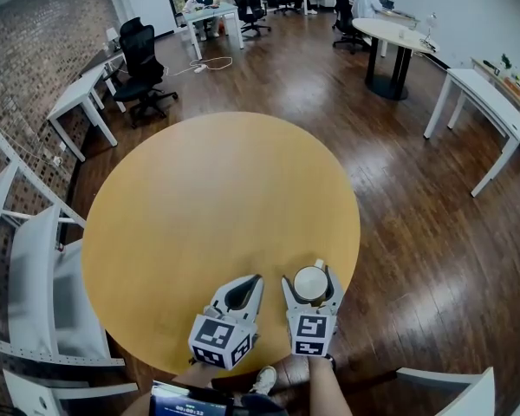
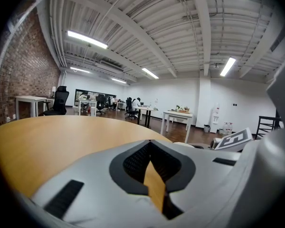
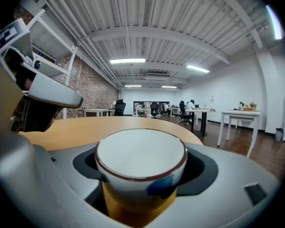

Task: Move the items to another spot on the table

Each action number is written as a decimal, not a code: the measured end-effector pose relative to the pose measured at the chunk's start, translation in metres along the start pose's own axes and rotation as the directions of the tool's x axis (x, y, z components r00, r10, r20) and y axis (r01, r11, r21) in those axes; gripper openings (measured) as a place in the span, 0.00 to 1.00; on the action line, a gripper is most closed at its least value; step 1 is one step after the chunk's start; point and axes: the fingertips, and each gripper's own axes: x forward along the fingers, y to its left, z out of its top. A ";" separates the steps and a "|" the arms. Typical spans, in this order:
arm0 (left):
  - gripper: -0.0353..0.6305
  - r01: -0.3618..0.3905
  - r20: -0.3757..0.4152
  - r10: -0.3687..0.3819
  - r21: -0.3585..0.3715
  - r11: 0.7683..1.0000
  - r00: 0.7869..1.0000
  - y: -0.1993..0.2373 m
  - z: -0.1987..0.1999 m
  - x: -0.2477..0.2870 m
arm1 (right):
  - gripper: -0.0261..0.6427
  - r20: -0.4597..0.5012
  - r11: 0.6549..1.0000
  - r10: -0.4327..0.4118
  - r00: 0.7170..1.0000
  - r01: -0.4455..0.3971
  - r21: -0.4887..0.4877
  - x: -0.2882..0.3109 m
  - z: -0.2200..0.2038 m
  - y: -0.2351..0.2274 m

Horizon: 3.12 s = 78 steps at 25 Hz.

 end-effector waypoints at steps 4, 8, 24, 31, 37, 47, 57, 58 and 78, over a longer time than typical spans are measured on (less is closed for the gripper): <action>0.06 0.002 0.000 -0.002 -0.003 1.000 1.000 -0.003 -0.001 -0.001 | 0.69 -0.031 0.998 -0.008 0.999 0.010 0.062 0.000 -0.009 -0.006; 0.06 0.000 0.005 0.000 -0.008 1.000 1.000 -0.002 0.002 -0.003 | 0.69 -0.022 0.997 -0.013 1.000 0.014 0.069 -0.001 -0.002 -0.007; 0.06 0.026 0.072 -0.024 -0.024 0.999 0.997 -0.008 0.033 -0.024 | 0.66 0.027 0.999 -0.030 0.999 0.031 -0.039 -0.027 0.064 -0.006; 0.06 0.035 0.120 -0.033 -0.018 0.999 0.992 -0.009 0.059 -0.037 | 0.64 0.114 0.997 0.035 0.993 -0.027 -0.074 -0.046 0.124 0.023; 0.06 0.040 0.165 -0.036 -0.018 0.999 0.986 -0.004 0.087 -0.053 | 0.43 0.173 0.989 0.096 0.980 -0.073 -0.131 -0.062 0.170 0.056; 0.06 -0.005 0.238 0.006 -0.005 1.000 0.971 0.044 0.120 -0.102 | 0.18 0.236 0.975 0.189 0.953 -0.153 -0.164 -0.069 0.226 0.140; 0.06 -0.091 0.274 0.088 0.001 0.996 0.958 0.121 0.133 -0.166 | 0.04 0.248 0.941 0.327 0.912 -0.291 -0.172 -0.057 0.248 0.247; 0.06 -0.096 0.277 0.093 -0.001 0.995 0.956 0.128 0.133 -0.172 | 0.04 0.247 0.937 0.342 0.907 -0.310 -0.160 -0.056 0.249 0.257; 0.06 -0.137 0.294 0.120 0.037 0.990 0.948 0.175 0.127 -0.228 | 0.04 0.221 0.883 0.468 0.856 -0.462 -0.082 -0.065 0.242 0.350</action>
